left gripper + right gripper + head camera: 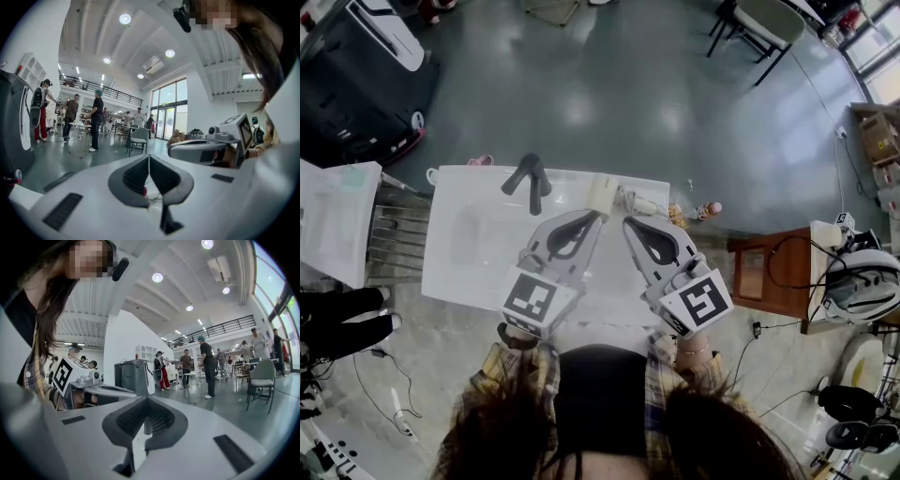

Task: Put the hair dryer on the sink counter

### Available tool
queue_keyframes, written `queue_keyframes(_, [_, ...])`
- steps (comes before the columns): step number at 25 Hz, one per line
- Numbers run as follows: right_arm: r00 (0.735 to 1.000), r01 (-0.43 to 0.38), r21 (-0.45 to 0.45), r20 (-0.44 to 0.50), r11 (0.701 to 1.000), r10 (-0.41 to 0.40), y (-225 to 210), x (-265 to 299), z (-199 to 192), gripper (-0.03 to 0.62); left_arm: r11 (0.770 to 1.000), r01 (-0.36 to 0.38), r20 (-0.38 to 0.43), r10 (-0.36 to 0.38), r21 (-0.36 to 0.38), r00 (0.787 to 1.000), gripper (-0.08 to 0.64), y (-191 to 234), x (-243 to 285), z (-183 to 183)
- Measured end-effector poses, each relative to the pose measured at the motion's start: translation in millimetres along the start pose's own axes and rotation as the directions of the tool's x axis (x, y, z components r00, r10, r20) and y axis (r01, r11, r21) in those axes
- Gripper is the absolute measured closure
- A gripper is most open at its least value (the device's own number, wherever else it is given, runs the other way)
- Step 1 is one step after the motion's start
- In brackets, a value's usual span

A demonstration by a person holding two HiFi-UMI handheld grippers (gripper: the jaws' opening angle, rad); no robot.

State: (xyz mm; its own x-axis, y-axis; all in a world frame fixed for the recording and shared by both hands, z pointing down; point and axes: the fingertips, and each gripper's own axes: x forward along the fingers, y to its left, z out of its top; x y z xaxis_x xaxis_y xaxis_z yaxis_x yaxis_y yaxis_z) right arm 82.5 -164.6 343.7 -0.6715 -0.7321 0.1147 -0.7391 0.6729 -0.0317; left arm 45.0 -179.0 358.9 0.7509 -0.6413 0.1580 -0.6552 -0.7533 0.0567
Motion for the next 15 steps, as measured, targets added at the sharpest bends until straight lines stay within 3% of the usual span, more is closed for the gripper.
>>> queue_keyframes(15, [1.0,-0.002,0.004,-0.009,1.0,0.002,-6.3,1.8,-3.8,0.577,1.0,-0.007,-0.011,0.007,0.0,1.0,0.541,3.0,4.6,-1.9])
